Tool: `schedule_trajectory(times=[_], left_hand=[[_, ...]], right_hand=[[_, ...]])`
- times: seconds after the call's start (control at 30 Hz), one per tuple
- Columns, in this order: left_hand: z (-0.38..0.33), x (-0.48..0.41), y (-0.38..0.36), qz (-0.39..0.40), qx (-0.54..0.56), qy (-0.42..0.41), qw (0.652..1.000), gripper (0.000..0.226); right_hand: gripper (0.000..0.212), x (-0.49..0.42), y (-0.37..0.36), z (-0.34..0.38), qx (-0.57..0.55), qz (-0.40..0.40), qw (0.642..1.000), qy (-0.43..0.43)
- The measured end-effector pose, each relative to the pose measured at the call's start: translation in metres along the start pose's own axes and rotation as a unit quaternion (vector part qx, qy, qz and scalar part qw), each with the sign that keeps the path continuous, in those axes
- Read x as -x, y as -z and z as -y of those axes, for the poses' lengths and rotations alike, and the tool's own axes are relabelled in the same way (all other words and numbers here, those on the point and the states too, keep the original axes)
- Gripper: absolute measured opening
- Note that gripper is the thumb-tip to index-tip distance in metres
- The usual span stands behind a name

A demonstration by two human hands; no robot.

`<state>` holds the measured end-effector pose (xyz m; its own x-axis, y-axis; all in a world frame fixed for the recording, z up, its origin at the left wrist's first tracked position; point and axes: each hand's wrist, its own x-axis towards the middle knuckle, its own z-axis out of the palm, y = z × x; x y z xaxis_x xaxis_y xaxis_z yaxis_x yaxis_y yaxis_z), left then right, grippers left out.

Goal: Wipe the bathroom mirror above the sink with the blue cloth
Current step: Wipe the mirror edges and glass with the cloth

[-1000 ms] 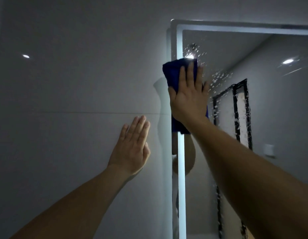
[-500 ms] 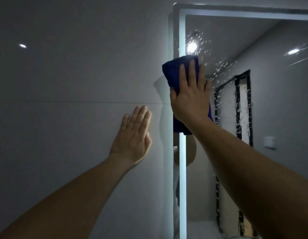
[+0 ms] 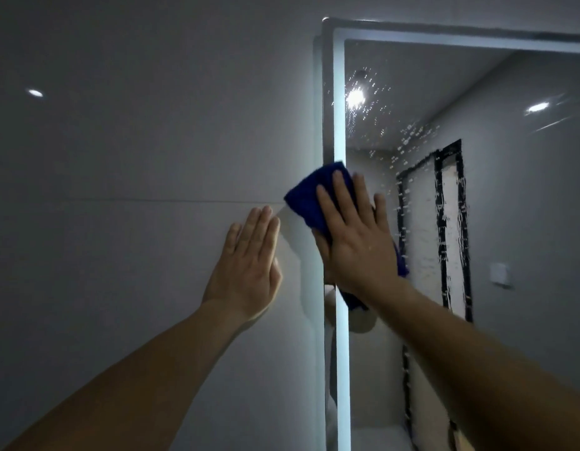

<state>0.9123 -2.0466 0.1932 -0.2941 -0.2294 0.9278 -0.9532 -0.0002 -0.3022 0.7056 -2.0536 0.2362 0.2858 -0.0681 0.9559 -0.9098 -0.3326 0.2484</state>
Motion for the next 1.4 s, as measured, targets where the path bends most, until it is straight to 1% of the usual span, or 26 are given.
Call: schedule_trajectory(times=[0.1,0.2,0.27,0.33,0.4,0.5,0.57,0.67,0.7,0.73,0.8,0.9,0.97,1.03,1.13,1.2,1.3,1.4], left_hand=[[0.001,-0.002,-0.001,-0.003,0.008,0.006,1.0,0.061],[0.001,-0.002,0.0,-0.001,0.008,0.005,1.0,0.062],[0.001,-0.002,0.001,-0.003,0.014,0.008,1.0,0.062],[-0.001,-0.002,0.003,-0.004,0.019,0.009,1.0,0.062],[-0.002,-0.003,0.006,-0.01,0.002,0.006,1.0,0.06],[-0.002,-0.02,0.019,-0.029,-0.014,-0.003,0.999,0.045],[0.003,-0.043,0.03,-0.068,0.003,-0.005,0.998,0.035],[0.016,-0.085,0.033,-0.119,-0.004,0.009,0.993,0.022],[0.019,-0.098,0.031,-0.129,-0.008,0.024,0.991,0.026],[0.022,-0.11,0.029,-0.13,-0.01,0.037,0.991,0.034],[0.025,-0.126,0.025,-0.122,-0.018,0.059,0.991,0.045],[0.029,-0.131,0.018,-0.107,-0.033,0.048,0.993,0.056],[0.031,-0.13,0.016,-0.097,-0.047,0.034,0.994,0.059],[0.033,-0.13,0.014,-0.096,-0.05,0.03,0.994,0.06],[0.033,-0.13,0.012,-0.096,-0.038,0.03,0.994,0.059],[0.032,-0.129,0.012,-0.097,-0.031,0.034,0.994,0.059],[0.032,-0.129,0.012,-0.095,-0.035,0.038,0.994,0.06],[0.031,-0.128,0.012,-0.096,-0.036,0.037,0.994,0.06]], right_hand=[[0.061,-0.073,0.014,-0.009,-0.009,0.003,0.998,-0.066],[0.062,-0.097,0.021,-0.004,-0.025,-0.012,0.994,-0.107],[0.062,-0.08,0.018,0.005,-0.044,-0.016,0.994,-0.095],[0.061,-0.044,0.013,0.009,-0.048,-0.008,0.997,-0.06],[0.061,-0.013,0.007,0.007,-0.044,-0.002,0.999,-0.02],[0.061,-0.013,0.002,-0.005,-0.028,0.003,1.0,0.004],[0.061,-0.045,0.007,-0.01,-0.021,-0.009,1.0,-0.011],[0.061,-0.105,0.02,-0.018,-0.021,-0.007,0.998,-0.065],[0.062,-0.121,0.024,-0.02,-0.017,-0.009,0.997,-0.073],[0.062,-0.135,0.026,-0.023,-0.015,-0.013,0.997,-0.075],[0.061,-0.15,0.029,-0.025,-0.015,-0.022,0.997,-0.073],[0.06,-0.139,0.024,-0.021,-0.036,-0.035,0.996,-0.072],[0.059,-0.11,0.017,-0.013,-0.032,-0.049,0.997,-0.046],[0.06,-0.082,0.011,-0.009,-0.019,-0.046,0.999,-0.007],[0.062,-0.09,0.015,-0.024,-0.014,-0.023,1.0,0.016],[0.063,-0.127,0.025,-0.034,-0.009,-0.021,1.0,0.0],[0.063,-0.189,0.037,-0.051,0.001,-0.033,0.997,-0.065],[0.06,-0.213,0.042,-0.056,-0.013,-0.072,0.992,-0.104]])
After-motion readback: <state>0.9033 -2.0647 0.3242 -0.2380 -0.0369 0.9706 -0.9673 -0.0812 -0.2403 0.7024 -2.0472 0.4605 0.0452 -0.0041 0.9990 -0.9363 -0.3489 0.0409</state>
